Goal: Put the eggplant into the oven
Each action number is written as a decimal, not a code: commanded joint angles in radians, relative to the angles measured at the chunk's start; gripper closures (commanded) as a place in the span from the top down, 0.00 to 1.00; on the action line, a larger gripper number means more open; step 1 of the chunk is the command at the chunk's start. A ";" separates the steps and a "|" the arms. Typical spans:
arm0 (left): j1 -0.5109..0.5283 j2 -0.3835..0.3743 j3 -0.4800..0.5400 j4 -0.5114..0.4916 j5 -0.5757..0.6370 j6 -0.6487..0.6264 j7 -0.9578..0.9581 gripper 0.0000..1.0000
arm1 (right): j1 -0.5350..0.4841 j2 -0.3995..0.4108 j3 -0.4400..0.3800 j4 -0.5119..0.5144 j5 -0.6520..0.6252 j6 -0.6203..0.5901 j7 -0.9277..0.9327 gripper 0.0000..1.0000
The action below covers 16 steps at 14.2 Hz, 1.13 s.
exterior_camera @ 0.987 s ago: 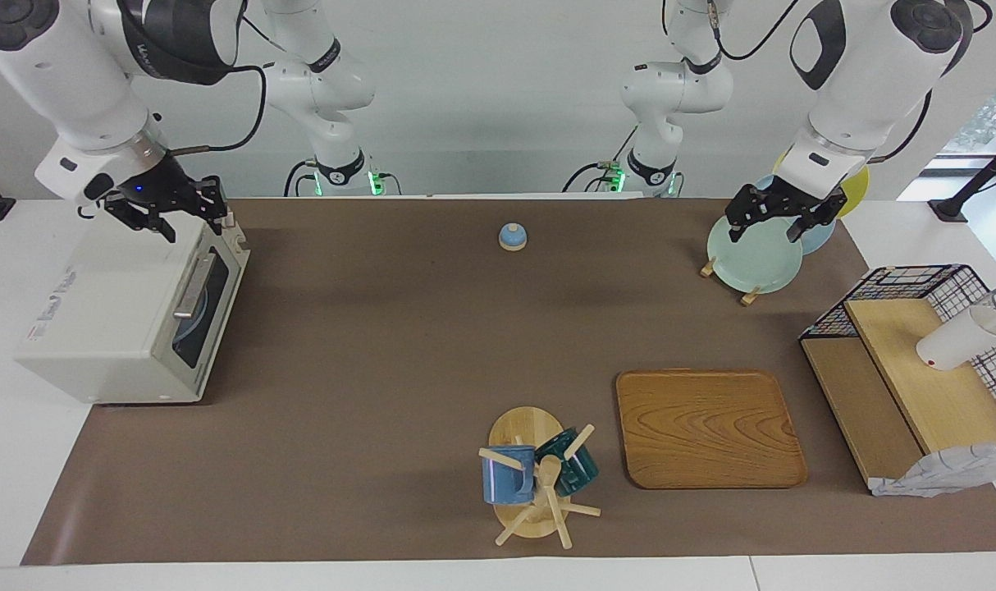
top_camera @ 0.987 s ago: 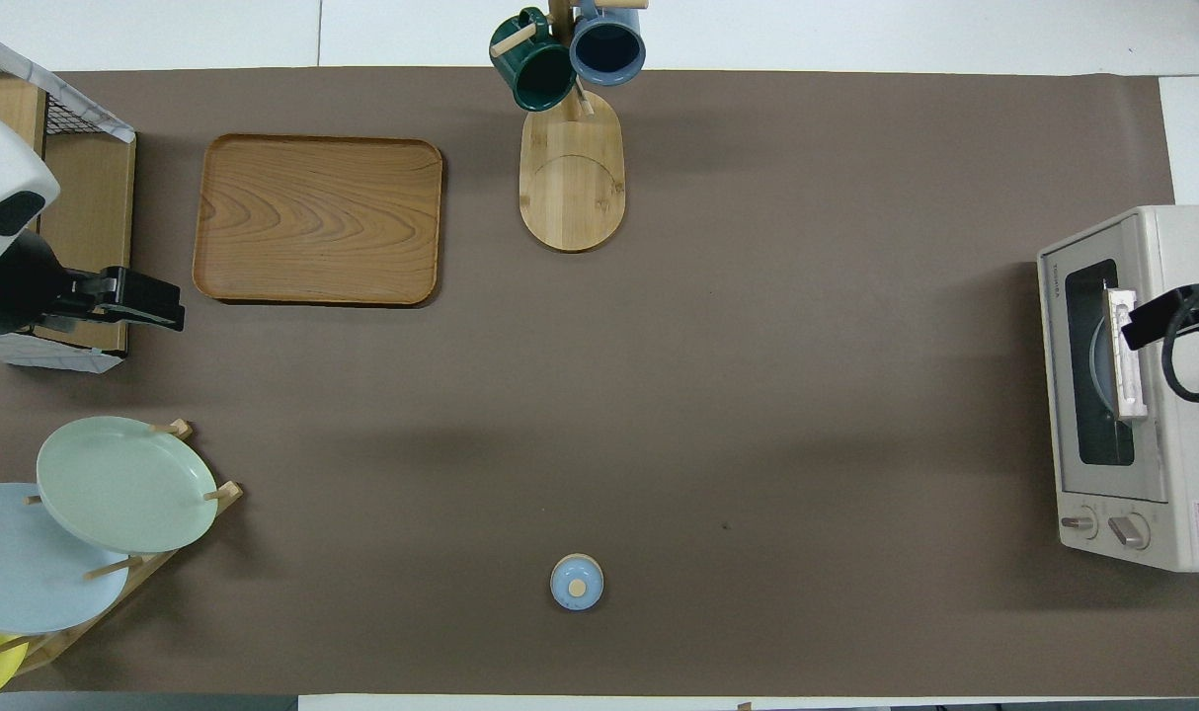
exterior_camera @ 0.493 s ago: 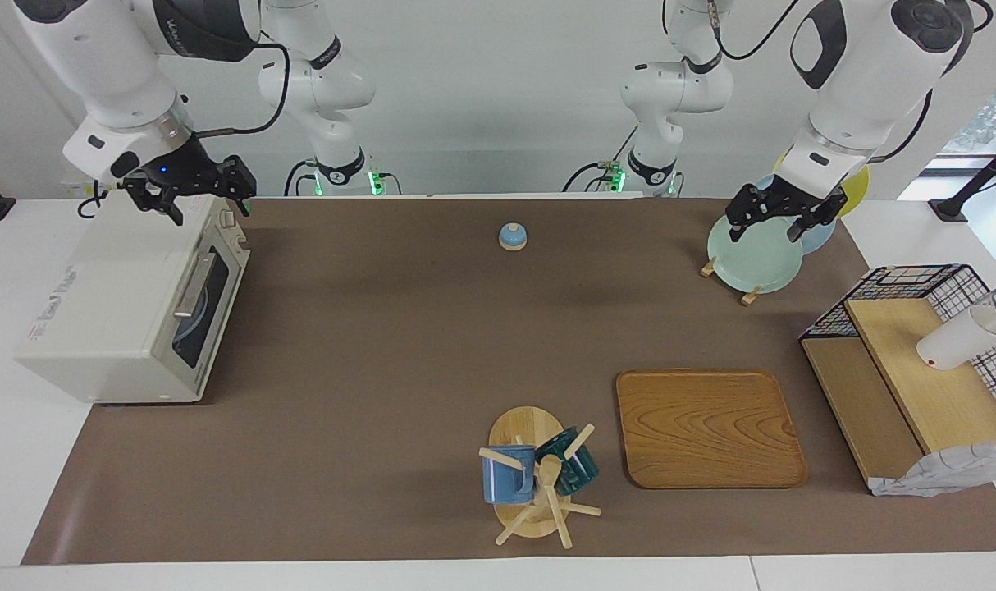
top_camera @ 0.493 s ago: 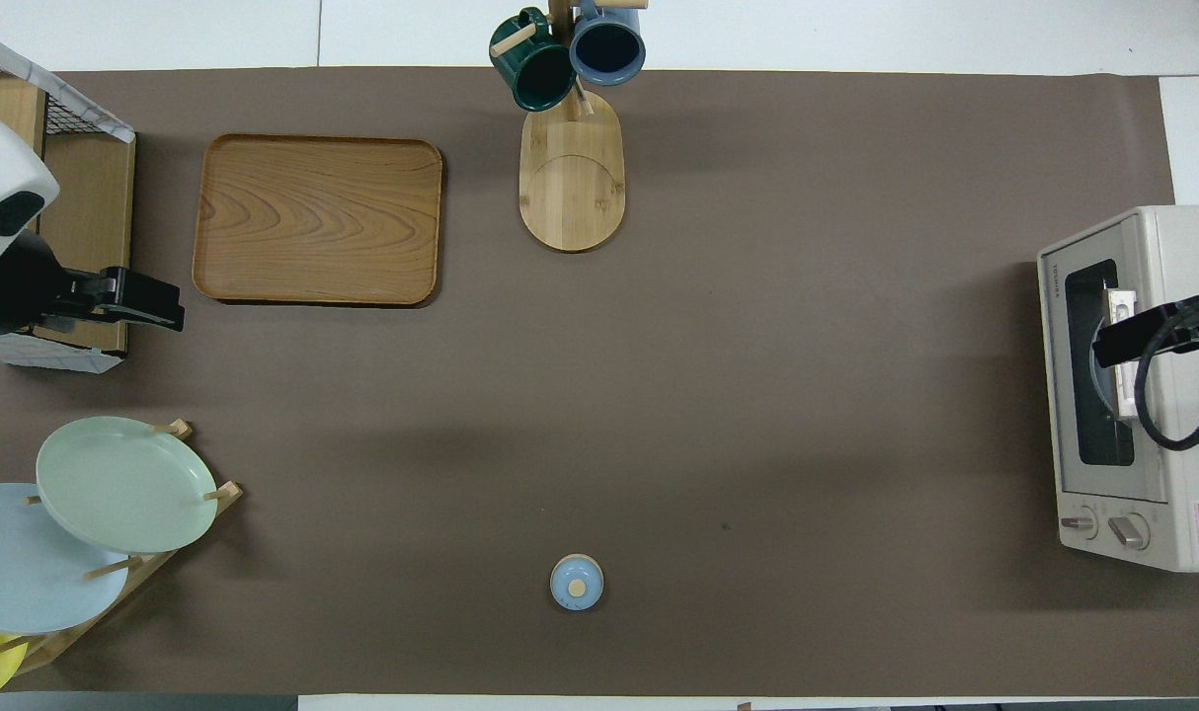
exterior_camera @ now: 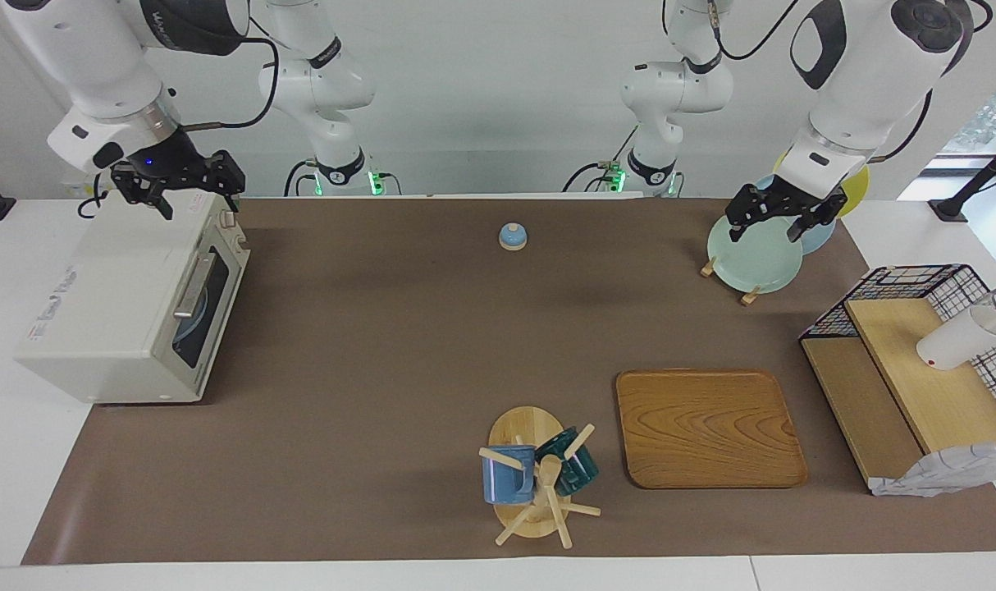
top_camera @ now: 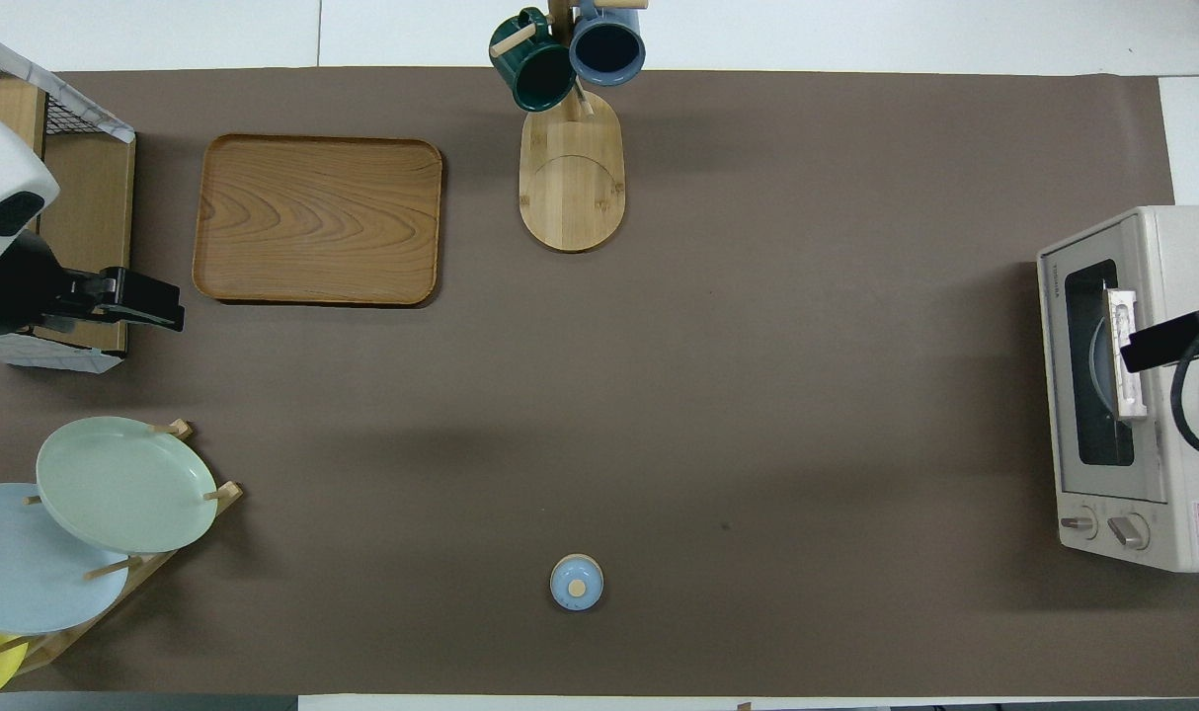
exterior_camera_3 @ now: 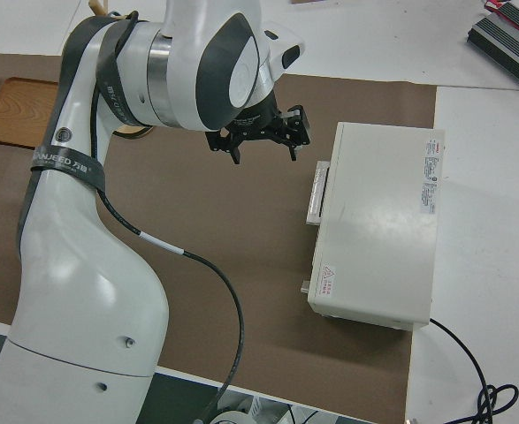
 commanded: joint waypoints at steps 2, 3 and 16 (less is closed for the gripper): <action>0.001 -0.020 0.004 -0.019 0.001 0.006 0.000 1.00 | -0.006 -0.015 0.005 -0.009 0.020 0.026 0.049 1.00; 0.001 -0.020 0.002 -0.019 0.001 0.008 0.002 1.00 | -0.005 -0.017 0.007 -0.007 0.020 0.026 0.051 1.00; 0.001 -0.020 0.002 -0.019 0.001 0.008 0.002 1.00 | 0.001 -0.029 0.014 -0.006 0.023 -0.009 0.049 1.00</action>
